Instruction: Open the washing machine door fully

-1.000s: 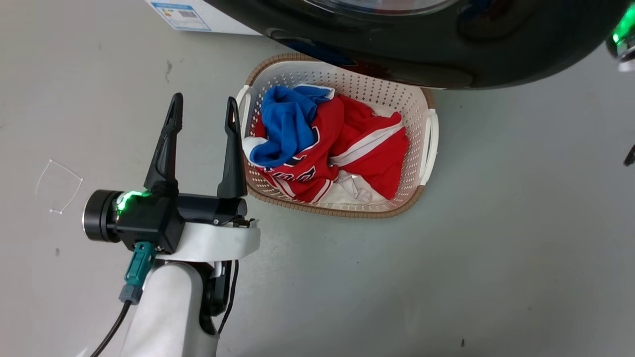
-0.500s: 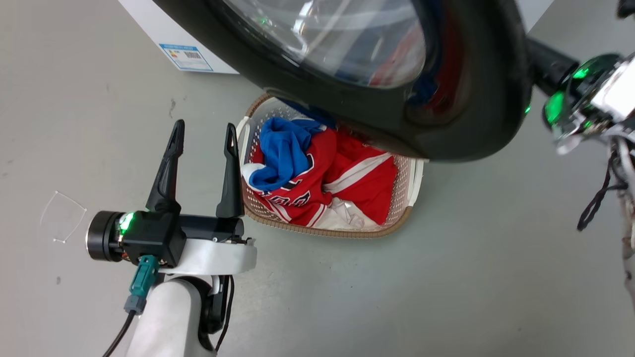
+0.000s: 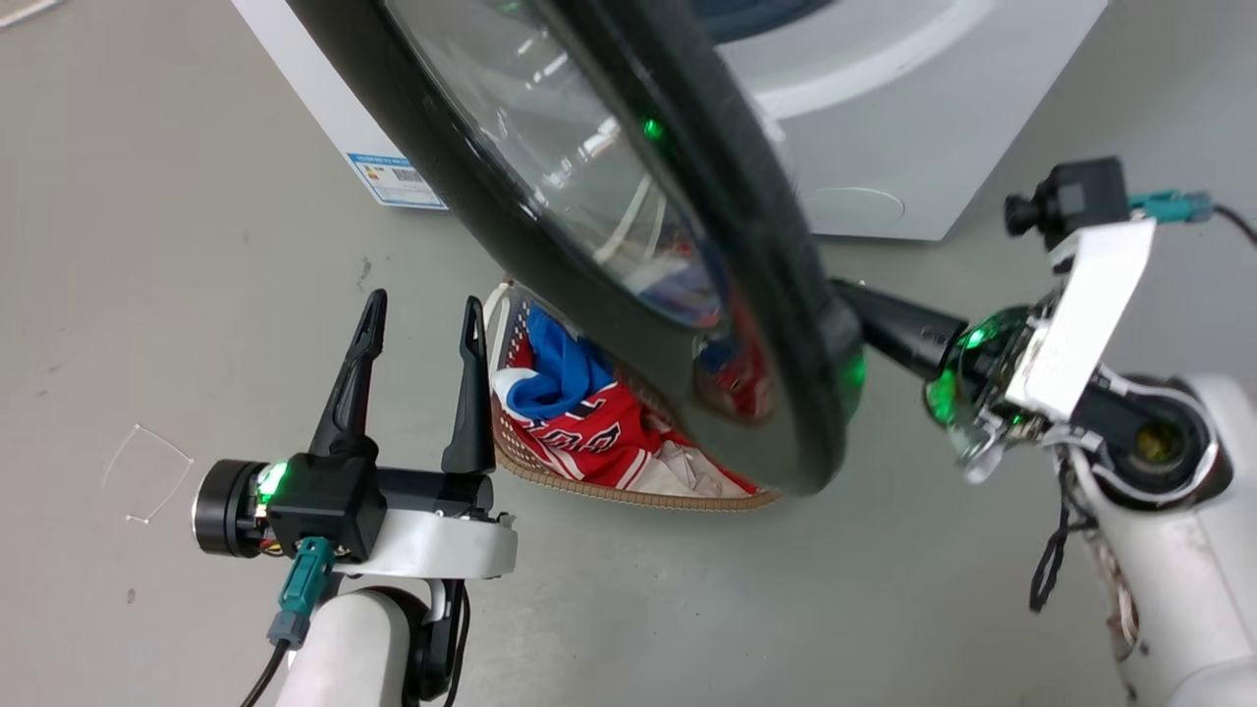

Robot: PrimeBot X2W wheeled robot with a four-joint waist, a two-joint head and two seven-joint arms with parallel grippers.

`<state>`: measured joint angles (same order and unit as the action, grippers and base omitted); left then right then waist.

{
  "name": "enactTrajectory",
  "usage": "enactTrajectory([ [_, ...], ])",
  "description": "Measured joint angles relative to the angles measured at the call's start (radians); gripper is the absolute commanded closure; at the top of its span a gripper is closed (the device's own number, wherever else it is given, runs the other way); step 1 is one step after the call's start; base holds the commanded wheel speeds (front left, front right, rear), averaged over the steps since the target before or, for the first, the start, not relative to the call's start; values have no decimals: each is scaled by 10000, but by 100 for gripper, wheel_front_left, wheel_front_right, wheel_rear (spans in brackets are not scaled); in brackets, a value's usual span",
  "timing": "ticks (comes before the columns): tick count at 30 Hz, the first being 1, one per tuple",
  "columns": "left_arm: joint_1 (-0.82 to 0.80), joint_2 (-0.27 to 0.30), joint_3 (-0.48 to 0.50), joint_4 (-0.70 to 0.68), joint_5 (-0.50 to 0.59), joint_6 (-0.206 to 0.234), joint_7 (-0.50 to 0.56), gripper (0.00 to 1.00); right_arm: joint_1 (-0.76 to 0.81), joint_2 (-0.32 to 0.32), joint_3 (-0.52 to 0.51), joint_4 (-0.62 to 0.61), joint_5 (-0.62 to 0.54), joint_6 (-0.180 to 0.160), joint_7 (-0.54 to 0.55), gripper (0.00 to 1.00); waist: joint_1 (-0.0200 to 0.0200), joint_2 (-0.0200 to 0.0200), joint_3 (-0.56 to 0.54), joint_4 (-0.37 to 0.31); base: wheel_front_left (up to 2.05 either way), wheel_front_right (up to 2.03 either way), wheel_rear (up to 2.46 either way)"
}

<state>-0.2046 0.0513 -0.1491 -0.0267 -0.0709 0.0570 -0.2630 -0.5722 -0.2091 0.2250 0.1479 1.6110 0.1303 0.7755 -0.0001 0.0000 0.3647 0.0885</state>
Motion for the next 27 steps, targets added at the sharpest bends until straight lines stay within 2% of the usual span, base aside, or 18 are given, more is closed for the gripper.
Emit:
enactTrajectory([
  [18, 593, 0, -27, 274, -10, 86, 0, 0, 2028, 951, 1022, -846, 48, 2, 318, 100, 0, 0, -892, 207, 0, 0, 0],
  [27, 1238, -2, 117, 472, 65, 75, 0, 0, 3297, 1160, 234, -1085, 105, 2, -690, 100, -1, 0, -1724, 146, 0, 0, 0],
])
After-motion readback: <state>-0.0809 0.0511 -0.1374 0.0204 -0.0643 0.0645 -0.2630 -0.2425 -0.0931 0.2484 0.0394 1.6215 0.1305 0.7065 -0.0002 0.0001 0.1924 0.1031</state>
